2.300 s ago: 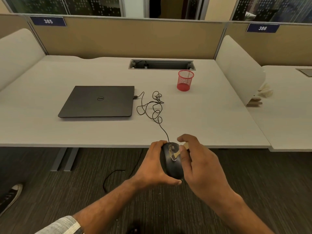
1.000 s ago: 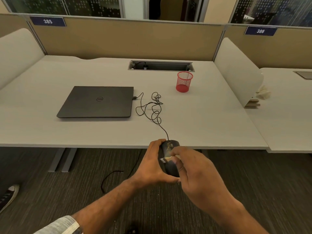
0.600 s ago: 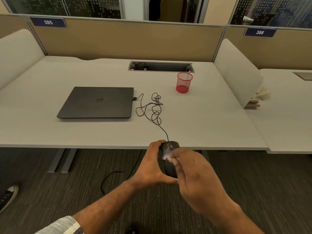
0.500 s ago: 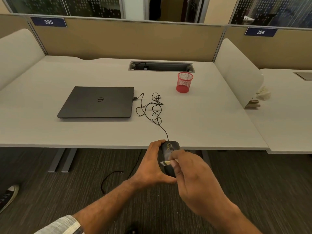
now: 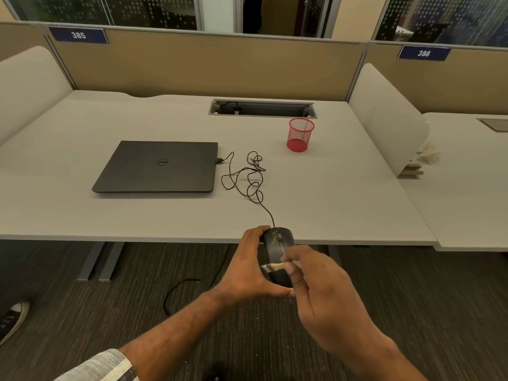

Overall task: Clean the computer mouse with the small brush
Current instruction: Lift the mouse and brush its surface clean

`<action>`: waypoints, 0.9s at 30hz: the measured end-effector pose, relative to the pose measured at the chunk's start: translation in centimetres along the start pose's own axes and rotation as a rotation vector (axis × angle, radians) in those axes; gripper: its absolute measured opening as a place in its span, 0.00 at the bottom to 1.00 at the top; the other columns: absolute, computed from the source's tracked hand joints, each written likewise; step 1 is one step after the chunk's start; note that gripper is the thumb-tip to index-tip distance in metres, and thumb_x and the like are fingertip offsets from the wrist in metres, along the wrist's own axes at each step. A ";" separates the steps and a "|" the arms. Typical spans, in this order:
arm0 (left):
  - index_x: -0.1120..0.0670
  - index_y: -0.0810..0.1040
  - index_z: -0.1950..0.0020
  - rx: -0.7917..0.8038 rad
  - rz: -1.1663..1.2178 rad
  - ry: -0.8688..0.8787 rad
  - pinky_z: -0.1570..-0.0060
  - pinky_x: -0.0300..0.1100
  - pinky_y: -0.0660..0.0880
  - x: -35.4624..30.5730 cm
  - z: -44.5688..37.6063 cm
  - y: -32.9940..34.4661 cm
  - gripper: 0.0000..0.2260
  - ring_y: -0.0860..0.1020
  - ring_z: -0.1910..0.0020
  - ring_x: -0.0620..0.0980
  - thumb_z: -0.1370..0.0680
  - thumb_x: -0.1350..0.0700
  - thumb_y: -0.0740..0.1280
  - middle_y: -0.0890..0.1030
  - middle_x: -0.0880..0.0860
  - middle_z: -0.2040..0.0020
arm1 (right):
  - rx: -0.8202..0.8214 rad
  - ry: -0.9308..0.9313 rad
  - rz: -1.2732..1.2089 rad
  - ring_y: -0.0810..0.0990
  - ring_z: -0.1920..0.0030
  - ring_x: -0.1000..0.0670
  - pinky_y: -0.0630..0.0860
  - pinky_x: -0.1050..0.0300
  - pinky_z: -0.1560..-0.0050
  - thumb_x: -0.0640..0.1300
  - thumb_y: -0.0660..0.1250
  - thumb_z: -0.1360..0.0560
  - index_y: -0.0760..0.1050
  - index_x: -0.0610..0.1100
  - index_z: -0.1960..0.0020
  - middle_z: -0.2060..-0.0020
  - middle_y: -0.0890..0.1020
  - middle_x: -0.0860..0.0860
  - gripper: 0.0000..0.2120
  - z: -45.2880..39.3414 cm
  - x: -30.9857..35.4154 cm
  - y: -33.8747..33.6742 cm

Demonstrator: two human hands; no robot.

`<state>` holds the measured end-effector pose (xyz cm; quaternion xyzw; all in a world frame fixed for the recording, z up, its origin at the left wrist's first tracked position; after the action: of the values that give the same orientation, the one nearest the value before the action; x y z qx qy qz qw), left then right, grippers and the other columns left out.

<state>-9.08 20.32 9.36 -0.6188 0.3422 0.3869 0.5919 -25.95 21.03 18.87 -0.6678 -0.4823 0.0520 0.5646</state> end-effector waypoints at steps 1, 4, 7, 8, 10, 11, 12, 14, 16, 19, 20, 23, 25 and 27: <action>0.45 0.59 0.25 0.000 0.001 0.000 0.38 0.22 0.62 0.0 0.0 0.0 0.52 0.68 0.33 0.39 0.43 0.45 0.84 0.65 0.42 0.31 | -0.026 0.004 -0.015 0.73 0.63 0.61 0.68 0.67 0.65 0.50 0.55 0.21 0.68 0.54 0.47 0.62 0.73 0.62 0.06 -0.1 -0.2 -0.2; 0.45 0.58 0.26 0.003 -0.006 0.001 0.36 0.27 0.64 0.1 0.0 -0.2 0.53 0.67 0.33 0.41 0.43 0.45 0.85 0.65 0.43 0.31 | -0.144 0.048 -0.013 0.69 0.66 0.64 0.61 0.70 0.67 0.49 0.55 0.21 0.69 0.52 0.47 0.64 0.67 0.65 0.06 -0.4 -1.1 -1.3; 0.45 0.58 0.26 -0.003 -0.009 -0.006 0.38 0.26 0.63 0.2 0.0 -0.3 0.53 0.67 0.33 0.42 0.44 0.43 0.84 0.65 0.43 0.31 | -0.152 0.063 0.015 0.68 0.65 0.63 0.61 0.70 0.66 0.48 0.56 0.21 0.70 0.51 0.47 0.64 0.68 0.64 0.06 -0.3 -1.4 -1.7; 0.46 0.58 0.25 -0.005 -0.009 -0.007 0.37 0.27 0.64 0.2 0.0 -0.3 0.54 0.67 0.33 0.42 0.44 0.44 0.84 0.65 0.43 0.31 | -0.123 0.046 0.024 0.69 0.65 0.63 0.62 0.70 0.65 0.48 0.56 0.21 0.70 0.51 0.47 0.63 0.69 0.63 0.06 0.0 -1.2 -1.4; 0.47 0.59 0.25 -0.008 -0.002 -0.001 0.34 0.30 0.65 0.1 0.0 -0.2 0.54 0.68 0.33 0.41 0.44 0.43 0.84 0.65 0.43 0.31 | -0.048 -0.006 0.043 0.71 0.65 0.60 0.67 0.67 0.66 0.48 0.57 0.22 0.70 0.51 0.47 0.63 0.74 0.59 0.06 0.7 -0.5 -0.6; 0.47 0.59 0.25 -0.008 0.002 0.002 0.33 0.30 0.64 0.0 0.0 -0.2 0.54 0.68 0.33 0.41 0.44 0.42 0.83 0.66 0.43 0.31 | -0.014 -0.025 0.043 0.72 0.65 0.58 0.70 0.65 0.66 0.48 0.57 0.23 0.70 0.52 0.47 0.63 0.76 0.57 0.06 1.1 -0.2 -0.2; 0.47 0.59 0.25 -0.010 0.003 0.002 0.35 0.28 0.63 0.0 0.0 -0.1 0.53 0.68 0.33 0.40 0.45 0.41 0.81 0.66 0.43 0.31 | 0.011 -0.038 0.042 0.73 0.65 0.57 0.71 0.64 0.66 0.48 0.57 0.23 0.69 0.52 0.47 0.63 0.77 0.57 0.05 1.3 0.1 0.0; 0.46 0.60 0.25 -0.015 -0.001 0.002 0.36 0.27 0.63 -0.1 0.0 0.0 0.52 0.68 0.33 0.40 0.45 0.40 0.80 0.66 0.43 0.32 | 0.017 -0.046 0.036 0.73 0.65 0.56 0.71 0.64 0.66 0.48 0.57 0.23 0.69 0.53 0.47 0.62 0.77 0.57 0.05 1.4 0.3 0.3; 0.47 0.59 0.25 -0.015 -0.002 0.002 0.33 0.33 0.66 0.0 0.0 -0.1 0.53 0.68 0.33 0.42 0.44 0.42 0.82 0.66 0.43 0.32 | -0.042 -0.028 0.011 0.72 0.65 0.59 0.69 0.66 0.66 0.47 0.57 0.22 0.70 0.52 0.47 0.63 0.75 0.58 0.05 1.3 0.0 0.0; 0.45 0.59 0.26 -0.012 -0.008 -0.003 0.35 0.30 0.65 0.2 0.1 -0.3 0.53 0.67 0.32 0.42 0.44 0.45 0.84 0.65 0.43 0.31 | -0.197 0.026 0.022 0.68 0.64 0.64 0.62 0.71 0.65 0.46 0.58 0.22 0.71 0.48 0.47 0.62 0.71 0.60 0.06 0.9 -0.8 -1.0; 0.44 0.58 0.26 -0.016 -0.008 -0.005 0.36 0.27 0.64 0.3 0.1 -0.3 0.53 0.67 0.33 0.42 0.44 0.45 0.85 0.65 0.43 0.31 | -0.221 0.037 0.038 0.68 0.65 0.63 0.62 0.70 0.64 0.46 0.58 0.22 0.71 0.48 0.47 0.62 0.72 0.59 0.06 0.9 -1.0 -1.1; 0.44 0.59 0.26 -0.025 0.002 -0.012 0.37 0.26 0.65 0.4 0.2 -0.2 0.52 0.68 0.33 0.41 0.44 0.45 0.84 0.66 0.43 0.32 | -0.174 -0.007 0.075 0.70 0.66 0.58 0.68 0.65 0.67 0.46 0.57 0.22 0.72 0.48 0.46 0.63 0.75 0.56 0.07 1.3 -0.6 -0.6; 0.45 0.59 0.26 -0.025 0.014 -0.012 0.35 0.30 0.67 0.2 0.2 -0.2 0.52 0.69 0.34 0.41 0.44 0.43 0.83 0.67 0.44 0.32 | -0.110 -0.051 0.072 0.71 0.66 0.57 0.70 0.63 0.67 0.46 0.58 0.22 0.71 0.49 0.45 0.64 0.76 0.55 0.08 1.8 0.0 0.1; 0.46 0.60 0.26 -0.030 0.018 -0.012 0.33 0.35 0.68 0.1 0.2 -0.2 0.52 0.69 0.34 0.41 0.45 0.41 0.80 0.67 0.44 0.32 | -0.071 -0.045 0.042 0.72 0.66 0.57 0.71 0.62 0.67 0.47 0.57 0.22 0.70 0.51 0.45 0.63 0.77 0.56 0.07 2.0 0.3 0.6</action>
<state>-8.84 20.51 9.40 -0.6222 0.3381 0.4010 0.5812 -26.69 22.74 17.81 -0.6960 -0.4823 0.0619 0.5283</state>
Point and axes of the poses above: each hand's wrist, its own z-axis away from the middle knuckle, its own y-axis out of the palm, x = y × z, the point moved 1 cm from there along -z, towards the middle knuckle
